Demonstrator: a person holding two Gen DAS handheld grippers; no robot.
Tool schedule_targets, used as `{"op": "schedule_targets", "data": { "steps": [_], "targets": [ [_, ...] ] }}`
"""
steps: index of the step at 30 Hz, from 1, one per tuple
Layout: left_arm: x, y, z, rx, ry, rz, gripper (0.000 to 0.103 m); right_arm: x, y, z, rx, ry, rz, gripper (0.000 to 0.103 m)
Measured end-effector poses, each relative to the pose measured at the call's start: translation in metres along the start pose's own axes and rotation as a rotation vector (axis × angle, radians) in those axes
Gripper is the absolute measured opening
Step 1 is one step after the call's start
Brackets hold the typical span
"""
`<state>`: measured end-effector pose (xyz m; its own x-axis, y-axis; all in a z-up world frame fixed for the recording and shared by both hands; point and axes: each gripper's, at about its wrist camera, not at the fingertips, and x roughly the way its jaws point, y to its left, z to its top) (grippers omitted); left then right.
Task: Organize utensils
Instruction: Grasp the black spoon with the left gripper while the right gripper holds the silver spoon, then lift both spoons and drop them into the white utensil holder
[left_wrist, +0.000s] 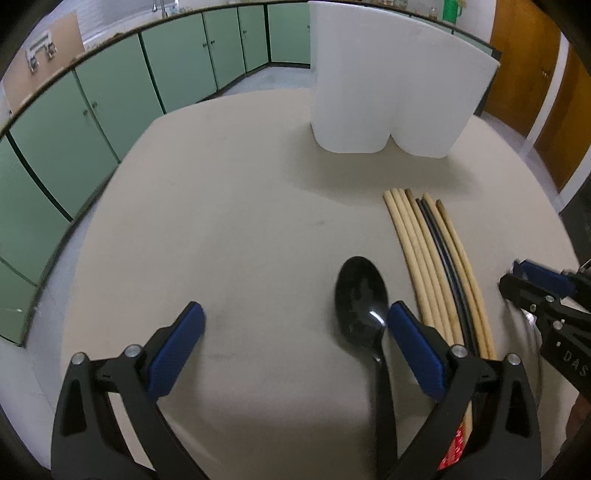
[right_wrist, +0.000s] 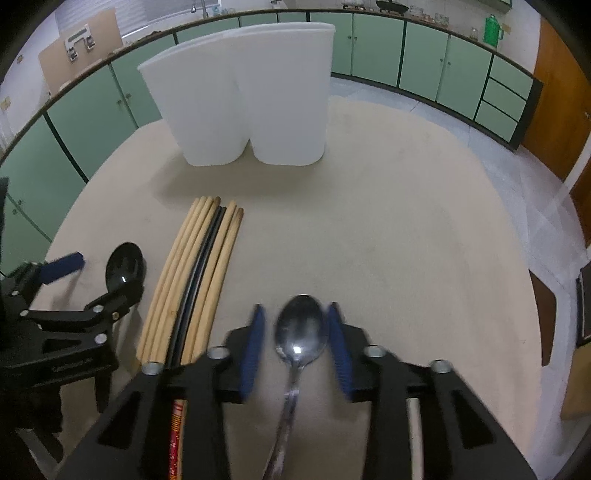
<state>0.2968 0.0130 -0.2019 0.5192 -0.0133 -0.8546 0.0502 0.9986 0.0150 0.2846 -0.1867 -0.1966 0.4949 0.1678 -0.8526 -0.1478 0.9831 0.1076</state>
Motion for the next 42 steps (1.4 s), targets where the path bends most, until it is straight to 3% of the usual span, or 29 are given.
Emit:
{"op": "schedule_targets", "data": {
  "steps": [2, 6, 7, 19, 35, 42],
  "targets": [
    [-0.003, 0.002, 0.003, -0.001, -0.016, -0.019, 0.070, 0.001, -0.003, 0.002, 0.011, 0.002, 0.016, 0.028],
    [-0.007, 0.004, 0.011, -0.003, -0.021, -0.110, 0.046, -0.002, -0.008, 0.002, 0.016, -0.017, 0.021, 0.028],
    [-0.007, 0.004, 0.011, -0.001, -0.023, -0.127, 0.035, -0.004, -0.009, 0.001, 0.017, -0.025, 0.024, 0.028],
    [-0.016, -0.006, 0.007, 0.030, -0.084, -0.197, 0.035, -0.022, -0.005, -0.003, -0.010, -0.086, 0.020, 0.028],
    [-0.106, -0.010, 0.031, 0.061, -0.533, -0.187, 0.035, -0.098, -0.027, 0.036, 0.033, -0.404, 0.152, 0.028],
    [-0.124, -0.019, 0.076, 0.056, -0.674, -0.184, 0.035, -0.141, -0.033, 0.084, 0.009, -0.530, 0.190, 0.028]
  ]
}}
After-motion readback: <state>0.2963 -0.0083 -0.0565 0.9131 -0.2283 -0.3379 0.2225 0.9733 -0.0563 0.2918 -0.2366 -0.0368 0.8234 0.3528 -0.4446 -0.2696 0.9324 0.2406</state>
